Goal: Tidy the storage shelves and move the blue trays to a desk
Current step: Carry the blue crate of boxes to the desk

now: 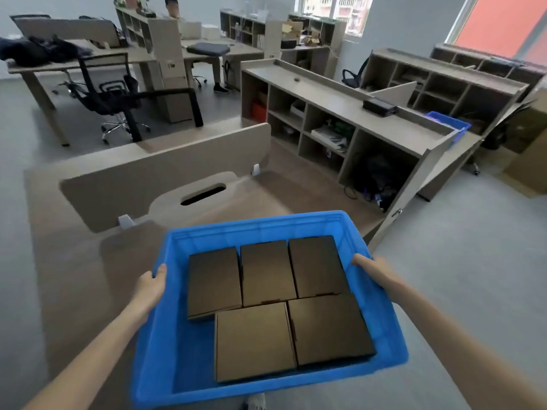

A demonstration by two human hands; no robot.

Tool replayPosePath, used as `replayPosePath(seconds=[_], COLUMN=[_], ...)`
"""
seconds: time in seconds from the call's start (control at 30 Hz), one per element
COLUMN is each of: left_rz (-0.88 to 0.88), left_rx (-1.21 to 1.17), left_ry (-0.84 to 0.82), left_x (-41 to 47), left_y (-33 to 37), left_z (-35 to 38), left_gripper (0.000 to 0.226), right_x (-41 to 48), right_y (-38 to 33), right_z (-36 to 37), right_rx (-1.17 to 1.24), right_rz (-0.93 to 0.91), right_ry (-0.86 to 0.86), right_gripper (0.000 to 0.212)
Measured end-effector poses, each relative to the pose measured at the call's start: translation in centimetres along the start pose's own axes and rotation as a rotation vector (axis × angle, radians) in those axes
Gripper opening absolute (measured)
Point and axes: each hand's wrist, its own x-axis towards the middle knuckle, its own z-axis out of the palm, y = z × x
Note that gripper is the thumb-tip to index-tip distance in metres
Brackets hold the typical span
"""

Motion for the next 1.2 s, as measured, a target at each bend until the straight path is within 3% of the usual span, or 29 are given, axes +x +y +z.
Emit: replayPosePath(seconds=[0.1,0.3,0.47,0.6,0.67,0.77,0.9,1.1,1.2], left_rz=[-0.013,-0.126,-0.229,-0.344,-0.365,-0.357,-0.396,-0.408,-0.391], left_rx=[0.003,-0.051,-0.091,-0.104,-0.114,-0.122,-0.122,-0.092,-0.063], left_ry=[0.012,0.11,0.247,0.311,0.349,0.4,0.432,0.464,0.465], left_x=[3.3,9.3,12.3,14.4,15.5,17.1,19.1,20.7,19.3], left_y=[4.6,10.9,15.4,18.4,19.8,21.6,22.3,23.3,23.7], left_z=[3.8,12.8,21.1,25.7,27.5,29.6,31.0,31.5,31.9], left_gripper=[0.052,0.072,0.062,0.076,0.068,0.054,0.055,0.051,0.046], right_x=[6.8,23.7,38.6,47.6,51.2,55.5,59.3,61.4,60.5], right_y=[-3.7,-10.4,-15.6,-18.9,-19.9,-21.5,-23.5,-25.4,-24.3], right_z=[-3.2,-7.7,-9.7,-10.1,-9.7,-9.0,-8.2,-7.1,-7.4], right_rx=[-0.037,-0.152,-0.234,-0.271,-0.282,-0.281,-0.309,-0.312,-0.319], right_rz=[-0.024,-0.099,-0.171,-0.188,-0.186,-0.222,-0.229,-0.309,-0.407], right_ry=[-0.023,-0.117,-0.211,-0.291,-0.324,-0.364,-0.419,-0.411,-0.336], right_gripper=[0.043,0.057,0.064,0.066,0.061,0.055,0.06,0.03,0.038])
